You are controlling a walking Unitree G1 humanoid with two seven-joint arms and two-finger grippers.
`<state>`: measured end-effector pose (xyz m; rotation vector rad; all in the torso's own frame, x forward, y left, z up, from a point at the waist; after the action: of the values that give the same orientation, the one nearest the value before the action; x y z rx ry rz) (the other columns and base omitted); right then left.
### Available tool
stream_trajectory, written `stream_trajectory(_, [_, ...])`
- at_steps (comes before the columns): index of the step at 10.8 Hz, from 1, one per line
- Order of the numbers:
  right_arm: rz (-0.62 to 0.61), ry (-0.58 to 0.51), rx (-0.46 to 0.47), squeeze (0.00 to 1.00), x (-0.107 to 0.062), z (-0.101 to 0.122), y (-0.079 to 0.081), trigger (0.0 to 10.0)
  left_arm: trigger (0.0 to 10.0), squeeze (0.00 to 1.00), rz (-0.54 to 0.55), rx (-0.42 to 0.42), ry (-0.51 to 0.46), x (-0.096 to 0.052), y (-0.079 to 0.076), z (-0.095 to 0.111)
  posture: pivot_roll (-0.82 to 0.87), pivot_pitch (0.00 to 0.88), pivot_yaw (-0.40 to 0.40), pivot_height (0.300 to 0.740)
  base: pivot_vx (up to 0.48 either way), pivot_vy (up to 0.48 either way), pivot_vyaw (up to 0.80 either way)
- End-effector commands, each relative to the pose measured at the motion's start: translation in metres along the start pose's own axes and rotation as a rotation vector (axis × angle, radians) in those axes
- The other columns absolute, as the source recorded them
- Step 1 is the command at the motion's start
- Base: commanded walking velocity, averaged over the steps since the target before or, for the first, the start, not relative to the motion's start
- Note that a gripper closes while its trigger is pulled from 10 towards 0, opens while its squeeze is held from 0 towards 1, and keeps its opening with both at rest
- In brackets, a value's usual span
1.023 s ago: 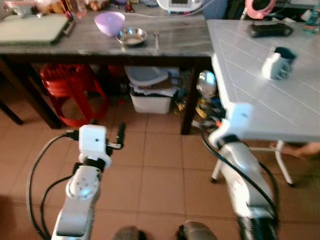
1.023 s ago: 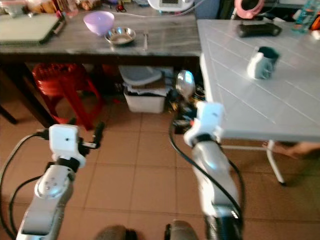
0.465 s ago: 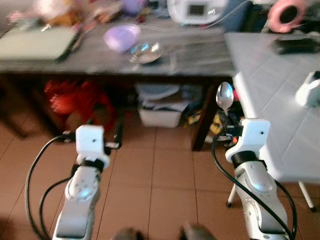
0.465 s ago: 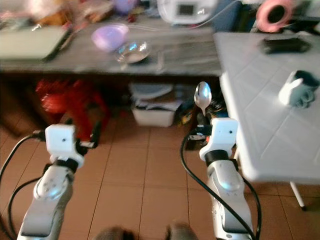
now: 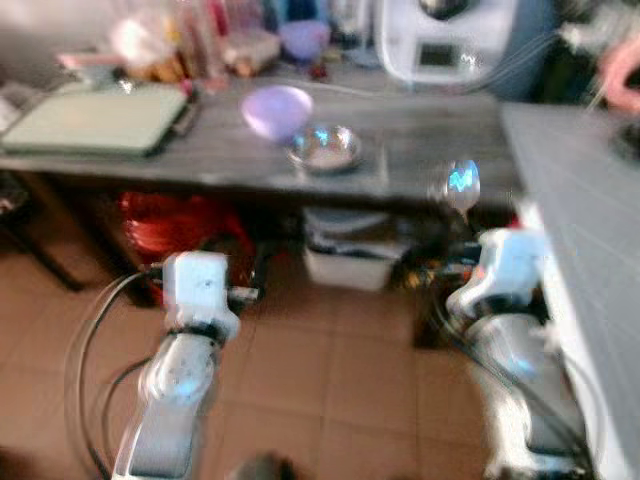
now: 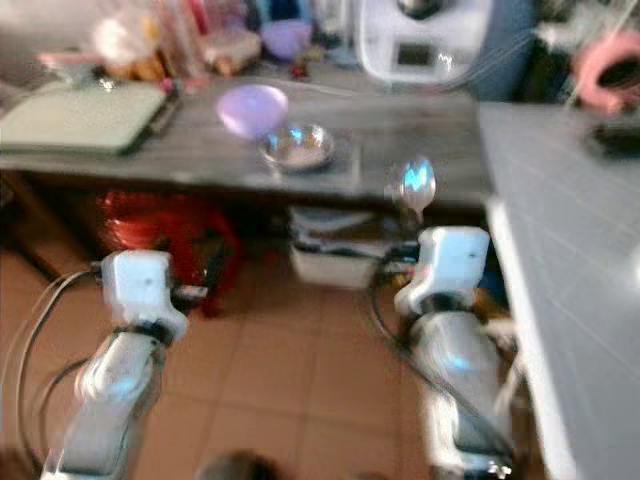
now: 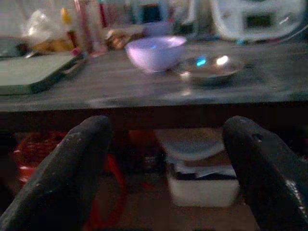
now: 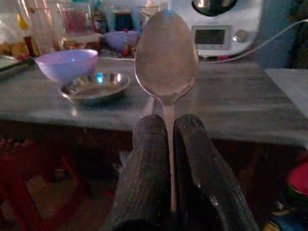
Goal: Setting the table
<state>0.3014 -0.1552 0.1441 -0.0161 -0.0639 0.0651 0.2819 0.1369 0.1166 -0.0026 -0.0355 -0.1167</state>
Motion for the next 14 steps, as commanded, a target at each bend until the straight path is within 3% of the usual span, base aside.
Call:
stream_trajectory(1, [-0.029,-0.009,-0.016,0.00,-0.001,0.002,-0.010,10.0,10.0,0.00,-0.030,-0.010,-0.014,0.001,-0.008,0.004,-0.04,0.047,0.042,0.740,0.480,0.000,0.00])
stream_trajectory(7, [-0.048,0.009,0.007,0.00,0.002,-0.001,-0.010,10.0,10.0,0.00,-0.061,-0.041,0.006,-0.002,-0.011,0.000,-0.03,0.053,0.044,0.740,0.416,0.000,-0.07])
stream_trajectory(11, [-0.047,0.015,0.011,0.00,0.008,-0.002,-0.010,10.0,10.0,0.00,-0.046,-0.068,0.005,-0.005,-0.007,0.001,-0.02,0.069,0.046,0.740,0.000,0.000,0.00])
stream_trajectory(14, [-0.164,0.101,0.038,0.00,0.022,-0.016,-0.036,10.0,10.0,0.00,-0.046,-0.062,0.036,-0.017,-0.002,-0.001,0.00,0.115,0.057,0.740,0.000,0.000,0.00])
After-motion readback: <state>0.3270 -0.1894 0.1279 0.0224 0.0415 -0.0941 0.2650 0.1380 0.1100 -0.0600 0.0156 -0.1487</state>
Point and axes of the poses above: a point about 5 cm out from each wrist's last joint towards the gripper, its own x axis pointing out of the wrist towards the gripper, its own z axis along the axis of the wrist's last joint, y = z × x, the point moved 4 cm from there along x, pointing out of the wrist towards the gripper, and after that the axes turned 2 degrees about -x, right-handed, at the moved point
